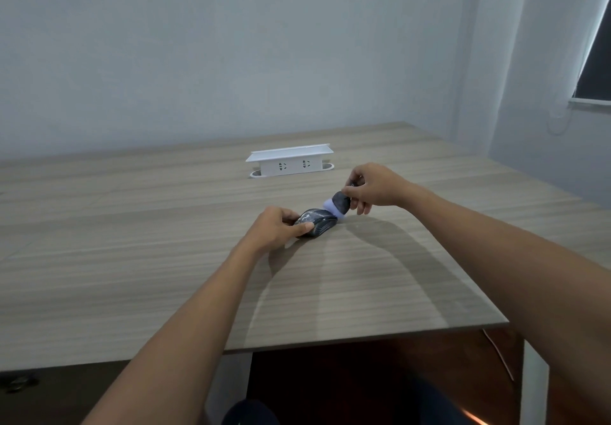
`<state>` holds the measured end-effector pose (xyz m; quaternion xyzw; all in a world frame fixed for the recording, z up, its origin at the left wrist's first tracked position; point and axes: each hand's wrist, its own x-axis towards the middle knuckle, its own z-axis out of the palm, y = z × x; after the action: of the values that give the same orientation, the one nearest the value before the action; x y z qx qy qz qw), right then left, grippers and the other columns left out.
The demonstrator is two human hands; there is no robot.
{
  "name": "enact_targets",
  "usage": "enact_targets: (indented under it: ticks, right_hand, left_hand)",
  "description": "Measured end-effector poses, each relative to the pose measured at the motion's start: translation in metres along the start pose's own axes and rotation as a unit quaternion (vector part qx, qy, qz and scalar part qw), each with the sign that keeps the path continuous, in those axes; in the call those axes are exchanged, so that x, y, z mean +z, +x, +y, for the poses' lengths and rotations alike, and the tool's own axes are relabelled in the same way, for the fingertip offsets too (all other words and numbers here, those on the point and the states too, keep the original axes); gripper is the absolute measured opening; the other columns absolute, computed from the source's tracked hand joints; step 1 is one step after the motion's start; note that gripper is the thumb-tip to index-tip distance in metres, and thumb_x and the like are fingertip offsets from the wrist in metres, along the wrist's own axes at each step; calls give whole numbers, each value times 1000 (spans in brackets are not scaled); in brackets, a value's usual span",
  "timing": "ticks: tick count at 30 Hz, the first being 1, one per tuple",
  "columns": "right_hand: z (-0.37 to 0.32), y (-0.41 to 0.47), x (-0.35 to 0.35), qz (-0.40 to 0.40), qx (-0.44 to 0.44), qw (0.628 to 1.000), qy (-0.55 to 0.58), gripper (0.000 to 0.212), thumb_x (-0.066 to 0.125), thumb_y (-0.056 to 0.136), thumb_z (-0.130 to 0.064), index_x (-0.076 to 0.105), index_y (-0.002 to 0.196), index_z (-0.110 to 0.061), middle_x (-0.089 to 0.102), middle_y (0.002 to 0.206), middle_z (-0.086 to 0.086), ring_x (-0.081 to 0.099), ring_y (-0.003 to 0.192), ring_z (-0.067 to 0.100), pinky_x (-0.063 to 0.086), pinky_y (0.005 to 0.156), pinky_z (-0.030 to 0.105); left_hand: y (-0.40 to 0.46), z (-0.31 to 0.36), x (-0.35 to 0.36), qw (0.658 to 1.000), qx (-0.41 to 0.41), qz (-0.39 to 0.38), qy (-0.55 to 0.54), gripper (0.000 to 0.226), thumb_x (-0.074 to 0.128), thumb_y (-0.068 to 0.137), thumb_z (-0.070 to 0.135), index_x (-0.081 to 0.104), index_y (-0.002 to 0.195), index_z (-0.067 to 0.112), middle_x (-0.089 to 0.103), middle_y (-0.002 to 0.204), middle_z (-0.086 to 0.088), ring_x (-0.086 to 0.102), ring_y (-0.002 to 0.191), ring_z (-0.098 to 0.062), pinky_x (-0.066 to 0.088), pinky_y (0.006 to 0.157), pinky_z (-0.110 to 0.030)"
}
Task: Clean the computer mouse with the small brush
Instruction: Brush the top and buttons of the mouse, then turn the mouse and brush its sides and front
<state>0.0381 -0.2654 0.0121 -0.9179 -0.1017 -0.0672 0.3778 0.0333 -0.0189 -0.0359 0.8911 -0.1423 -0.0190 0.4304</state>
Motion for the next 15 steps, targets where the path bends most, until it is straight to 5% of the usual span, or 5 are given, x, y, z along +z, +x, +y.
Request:
enact_targets:
  ticks: [9, 15]
  right_hand:
    - [10, -21, 3, -3, 54, 992, 118, 19, 58, 80, -9, 70, 67, -2, 74, 71, 23, 74, 61, 32, 60, 55, 32]
    - [13, -25, 2, -73, 86, 973, 200, 18, 57, 89, -8, 65, 81, 5, 75, 80, 26, 74, 64, 29, 59, 57, 28]
  left_hand:
    - [3, 11, 4, 1000, -25, 13, 1, 35, 82, 86, 31, 81, 108, 4, 80, 107, -17, 74, 99, -28, 54, 100, -44]
    - [8, 14, 7, 999, -42, 24, 4, 39, 85, 83, 32, 81, 104, 0, 79, 109, -21, 60, 85, -17, 50, 83, -35]
